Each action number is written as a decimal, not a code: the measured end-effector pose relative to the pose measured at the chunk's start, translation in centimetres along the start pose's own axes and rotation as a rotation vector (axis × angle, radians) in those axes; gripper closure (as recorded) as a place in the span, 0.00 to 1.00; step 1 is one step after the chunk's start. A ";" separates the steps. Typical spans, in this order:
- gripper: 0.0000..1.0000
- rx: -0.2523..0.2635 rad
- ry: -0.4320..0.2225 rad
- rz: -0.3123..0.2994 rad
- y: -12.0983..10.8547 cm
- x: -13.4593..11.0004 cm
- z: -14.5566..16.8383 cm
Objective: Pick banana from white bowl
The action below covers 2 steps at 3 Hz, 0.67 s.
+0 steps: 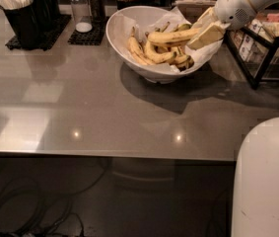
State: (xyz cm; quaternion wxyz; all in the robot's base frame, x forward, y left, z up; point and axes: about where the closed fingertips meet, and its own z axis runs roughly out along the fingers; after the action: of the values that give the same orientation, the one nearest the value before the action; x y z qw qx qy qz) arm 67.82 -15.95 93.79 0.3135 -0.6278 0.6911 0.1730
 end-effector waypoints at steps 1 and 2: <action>1.00 -0.018 -0.165 0.043 1.3 -0.4 -1.6; 1.00 -0.022 -0.268 0.087 3.0 0.2 -3.6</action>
Offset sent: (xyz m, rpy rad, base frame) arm -0.0872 -0.0409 0.0247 0.3985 0.0712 -0.0127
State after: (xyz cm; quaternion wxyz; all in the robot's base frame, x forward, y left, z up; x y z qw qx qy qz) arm 64.09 -17.89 95.90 0.3884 -0.5720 0.6675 0.2764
